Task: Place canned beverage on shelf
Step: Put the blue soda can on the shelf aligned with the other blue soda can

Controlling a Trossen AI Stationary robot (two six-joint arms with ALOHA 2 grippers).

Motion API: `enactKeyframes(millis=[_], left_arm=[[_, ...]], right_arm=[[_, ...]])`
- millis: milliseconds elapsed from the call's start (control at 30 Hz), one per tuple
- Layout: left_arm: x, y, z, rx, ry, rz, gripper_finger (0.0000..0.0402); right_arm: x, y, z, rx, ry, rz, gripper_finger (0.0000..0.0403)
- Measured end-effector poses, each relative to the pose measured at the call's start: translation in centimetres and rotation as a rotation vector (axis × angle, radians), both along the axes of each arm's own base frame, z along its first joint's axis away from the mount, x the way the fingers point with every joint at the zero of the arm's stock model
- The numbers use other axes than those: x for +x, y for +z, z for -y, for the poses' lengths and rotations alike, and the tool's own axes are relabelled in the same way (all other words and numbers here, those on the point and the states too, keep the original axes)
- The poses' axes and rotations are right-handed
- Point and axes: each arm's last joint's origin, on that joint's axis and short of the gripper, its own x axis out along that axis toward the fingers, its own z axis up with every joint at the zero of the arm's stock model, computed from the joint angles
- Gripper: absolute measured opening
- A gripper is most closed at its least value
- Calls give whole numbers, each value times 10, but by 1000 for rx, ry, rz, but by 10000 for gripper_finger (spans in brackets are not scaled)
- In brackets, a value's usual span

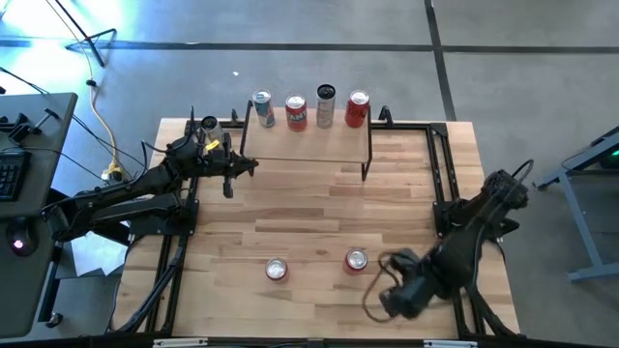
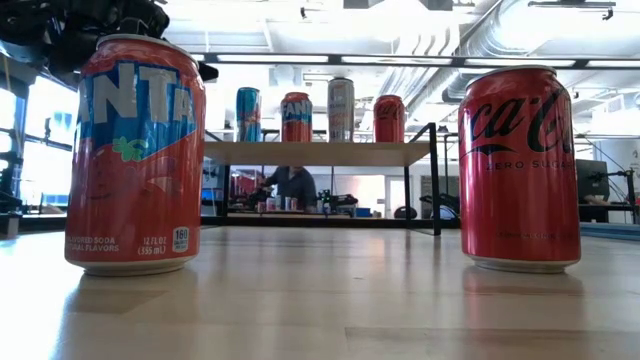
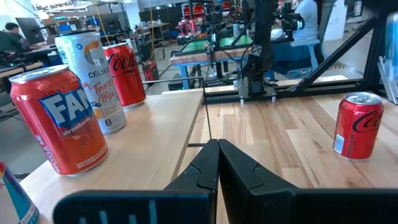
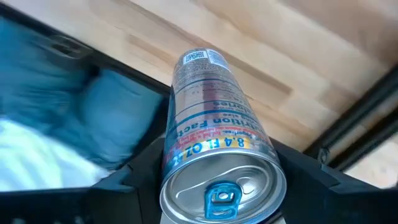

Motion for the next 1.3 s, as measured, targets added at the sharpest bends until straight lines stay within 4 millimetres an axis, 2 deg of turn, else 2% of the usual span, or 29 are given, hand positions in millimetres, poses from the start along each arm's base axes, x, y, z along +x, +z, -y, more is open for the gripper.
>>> enactKeyframes(millis=[133,233,333,433,533,700,867,1067,1300], left_arm=[[0,0,0,5,-1,0,0],[1,0,1,5,-9,-1,0],[2,0,4,6,-25,1,0],[3,0,6,7,-42,1,0],[4,0,9,8,-59,1,0],[6,0,12,9,-77,0,0],[8,0,15,22,-74,-1,0],[9,1,17,26,-45,0,0],[11,0,22,32,-43,-3,0]], right_arm=[[22,34,31,-24,86,89,221],[46,55,57,-60,200,242,221],[74,67,86,-142,324,374,221],[100,67,117,-201,374,404,221],[127,53,151,-221,416,390,221],[163,11,209,-217,463,291,221],[187,-29,248,-187,459,198,221],[202,-65,276,-177,412,104,221],[209,-83,281,-198,373,40,223]])
